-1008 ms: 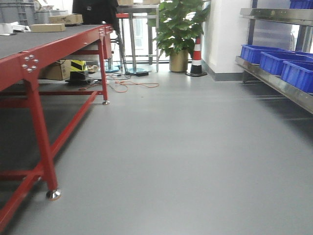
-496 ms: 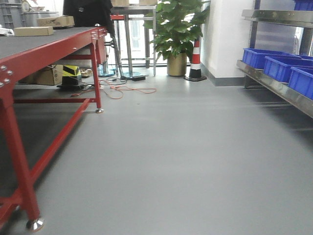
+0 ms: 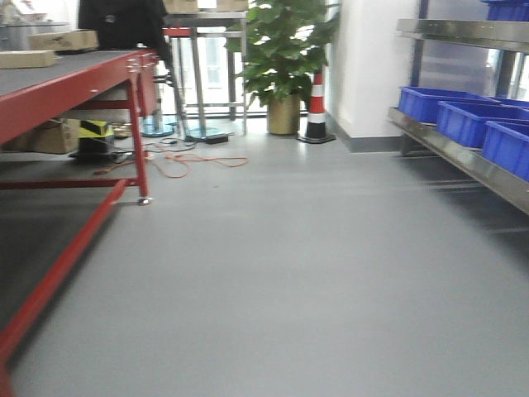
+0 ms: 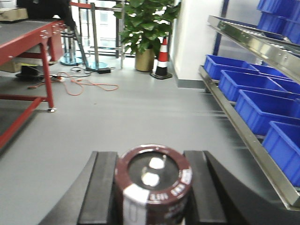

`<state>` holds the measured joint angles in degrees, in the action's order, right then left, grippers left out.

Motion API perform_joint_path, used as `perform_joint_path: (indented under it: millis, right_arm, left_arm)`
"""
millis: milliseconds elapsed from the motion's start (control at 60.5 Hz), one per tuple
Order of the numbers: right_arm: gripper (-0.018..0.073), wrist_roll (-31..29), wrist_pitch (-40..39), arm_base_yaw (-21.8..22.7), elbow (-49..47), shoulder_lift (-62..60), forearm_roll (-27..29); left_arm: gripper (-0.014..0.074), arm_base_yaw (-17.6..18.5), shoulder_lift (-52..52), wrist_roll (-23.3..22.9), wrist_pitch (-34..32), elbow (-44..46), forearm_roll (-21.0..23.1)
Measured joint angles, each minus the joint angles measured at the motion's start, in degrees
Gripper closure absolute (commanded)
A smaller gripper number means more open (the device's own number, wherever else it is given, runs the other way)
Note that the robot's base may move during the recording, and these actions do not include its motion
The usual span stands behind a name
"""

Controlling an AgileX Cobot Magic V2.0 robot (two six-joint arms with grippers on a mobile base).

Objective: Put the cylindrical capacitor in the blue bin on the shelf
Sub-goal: 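Drive the base away from the table toward the blue-bin shelving, then approach the shelf and position both grippers above the blue bins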

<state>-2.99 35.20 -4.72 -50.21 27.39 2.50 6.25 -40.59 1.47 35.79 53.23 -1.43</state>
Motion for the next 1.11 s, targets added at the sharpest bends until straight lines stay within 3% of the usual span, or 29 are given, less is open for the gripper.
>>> perform_joint_path:
  millis: [1107]
  right_arm:
    - [0.0721, 0.0, 0.0, 0.0, 0.0, 0.0, 0.0]
  left_arm:
    - [0.0707, 0.0, 0.0, 0.0, 0.0, 0.0, 0.0]
